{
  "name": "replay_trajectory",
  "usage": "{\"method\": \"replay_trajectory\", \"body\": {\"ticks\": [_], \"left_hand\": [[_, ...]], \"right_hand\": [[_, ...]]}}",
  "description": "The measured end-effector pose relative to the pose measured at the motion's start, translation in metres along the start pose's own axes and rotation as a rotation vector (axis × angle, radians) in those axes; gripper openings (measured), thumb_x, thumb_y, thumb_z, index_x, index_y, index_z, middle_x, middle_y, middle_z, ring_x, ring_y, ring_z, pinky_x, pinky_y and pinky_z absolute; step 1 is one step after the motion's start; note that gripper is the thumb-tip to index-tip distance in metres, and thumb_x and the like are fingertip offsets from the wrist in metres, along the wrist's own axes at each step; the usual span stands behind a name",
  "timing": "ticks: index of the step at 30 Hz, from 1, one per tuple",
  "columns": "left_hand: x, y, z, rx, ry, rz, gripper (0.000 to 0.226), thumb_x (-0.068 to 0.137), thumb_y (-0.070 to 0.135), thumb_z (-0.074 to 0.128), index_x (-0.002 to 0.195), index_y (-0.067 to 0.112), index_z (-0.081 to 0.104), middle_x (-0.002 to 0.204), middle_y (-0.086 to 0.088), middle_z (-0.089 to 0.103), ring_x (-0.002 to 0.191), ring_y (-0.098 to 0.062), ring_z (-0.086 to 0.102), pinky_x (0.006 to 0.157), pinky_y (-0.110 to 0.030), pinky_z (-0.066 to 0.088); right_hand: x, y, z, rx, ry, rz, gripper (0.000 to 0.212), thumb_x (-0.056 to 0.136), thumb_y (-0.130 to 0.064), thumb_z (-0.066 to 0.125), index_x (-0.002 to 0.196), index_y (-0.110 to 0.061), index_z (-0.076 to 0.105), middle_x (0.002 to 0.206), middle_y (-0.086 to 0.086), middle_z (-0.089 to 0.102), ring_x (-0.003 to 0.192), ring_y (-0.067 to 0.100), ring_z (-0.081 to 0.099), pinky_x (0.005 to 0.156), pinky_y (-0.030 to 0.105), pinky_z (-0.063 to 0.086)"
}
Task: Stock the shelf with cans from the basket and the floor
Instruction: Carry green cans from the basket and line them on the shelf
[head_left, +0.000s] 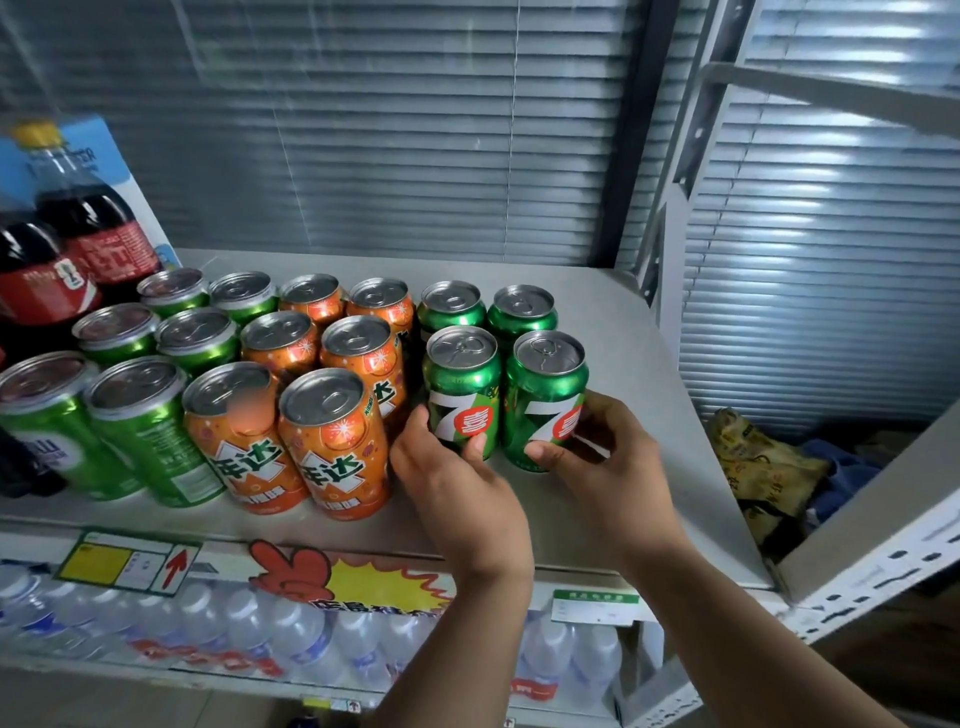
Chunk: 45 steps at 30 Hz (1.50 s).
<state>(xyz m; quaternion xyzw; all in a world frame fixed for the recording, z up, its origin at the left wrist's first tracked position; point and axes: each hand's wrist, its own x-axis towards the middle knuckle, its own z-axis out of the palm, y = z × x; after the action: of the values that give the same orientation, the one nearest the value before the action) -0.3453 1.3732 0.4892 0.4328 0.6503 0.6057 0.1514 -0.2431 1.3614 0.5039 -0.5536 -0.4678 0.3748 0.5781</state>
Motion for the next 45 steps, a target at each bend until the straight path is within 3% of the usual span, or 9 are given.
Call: {"method": "replay_trajectory", "body": {"ticks": [7, 15, 25, 39, 45], "left_hand": [[0.002, 0.005, 0.013, -0.024, 0.084, -0.063, 0.047, 0.084, -0.009, 0.062, 0.128, -0.009, 0.048, 0.127, -0.027, 0.051, 0.118, -0.042, 0.051, 0.094, -0.028, 0.033], [0.004, 0.002, 0.022, -0.042, 0.129, -0.088, 0.048, 0.085, -0.008, 0.061, 0.132, -0.004, 0.047, 0.130, -0.023, 0.048, 0.121, -0.038, 0.050, 0.099, -0.036, 0.039], [0.005, 0.000, 0.023, -0.039, 0.133, -0.081, 0.047, 0.087, -0.008, 0.058, 0.132, -0.003, 0.047, 0.131, -0.022, 0.047, 0.122, -0.037, 0.049, 0.100, -0.033, 0.038], [0.006, 0.000, 0.021, -0.048, 0.121, -0.090, 0.045, 0.089, -0.006, 0.057, 0.133, -0.004, 0.047, 0.133, -0.023, 0.048, 0.124, -0.039, 0.049, 0.102, -0.039, 0.040], [0.007, 0.000, 0.019, -0.053, 0.110, -0.094, 0.045, 0.090, -0.004, 0.056, 0.134, -0.004, 0.046, 0.134, -0.023, 0.047, 0.125, -0.037, 0.048, 0.101, -0.029, 0.035]], "right_hand": [[0.007, -0.001, 0.003, -0.036, -0.005, 0.007, 0.046, 0.067, 0.000, 0.085, 0.099, -0.022, 0.061, 0.091, -0.008, 0.072, 0.081, -0.005, 0.068, 0.067, 0.011, 0.052], [0.013, 0.001, 0.005, -0.072, -0.008, -0.008, 0.047, 0.065, -0.002, 0.087, 0.094, -0.027, 0.059, 0.083, -0.012, 0.071, 0.077, -0.005, 0.068, 0.068, 0.011, 0.053], [0.013, 0.008, 0.012, -0.167, 0.059, -0.019, 0.058, 0.063, -0.019, 0.091, 0.109, -0.023, 0.057, 0.105, 0.000, 0.068, 0.092, 0.009, 0.068, 0.082, 0.029, 0.056], [0.008, 0.005, 0.019, -0.325, 0.148, -0.045, 0.067, 0.058, -0.034, 0.093, 0.104, -0.028, 0.046, 0.105, 0.001, 0.060, 0.094, 0.017, 0.060, 0.073, 0.023, 0.047], [0.009, 0.005, 0.020, -0.330, 0.153, -0.031, 0.067, 0.057, -0.036, 0.093, 0.103, -0.026, 0.045, 0.105, 0.002, 0.059, 0.092, 0.016, 0.059, 0.067, 0.017, 0.043]]}}
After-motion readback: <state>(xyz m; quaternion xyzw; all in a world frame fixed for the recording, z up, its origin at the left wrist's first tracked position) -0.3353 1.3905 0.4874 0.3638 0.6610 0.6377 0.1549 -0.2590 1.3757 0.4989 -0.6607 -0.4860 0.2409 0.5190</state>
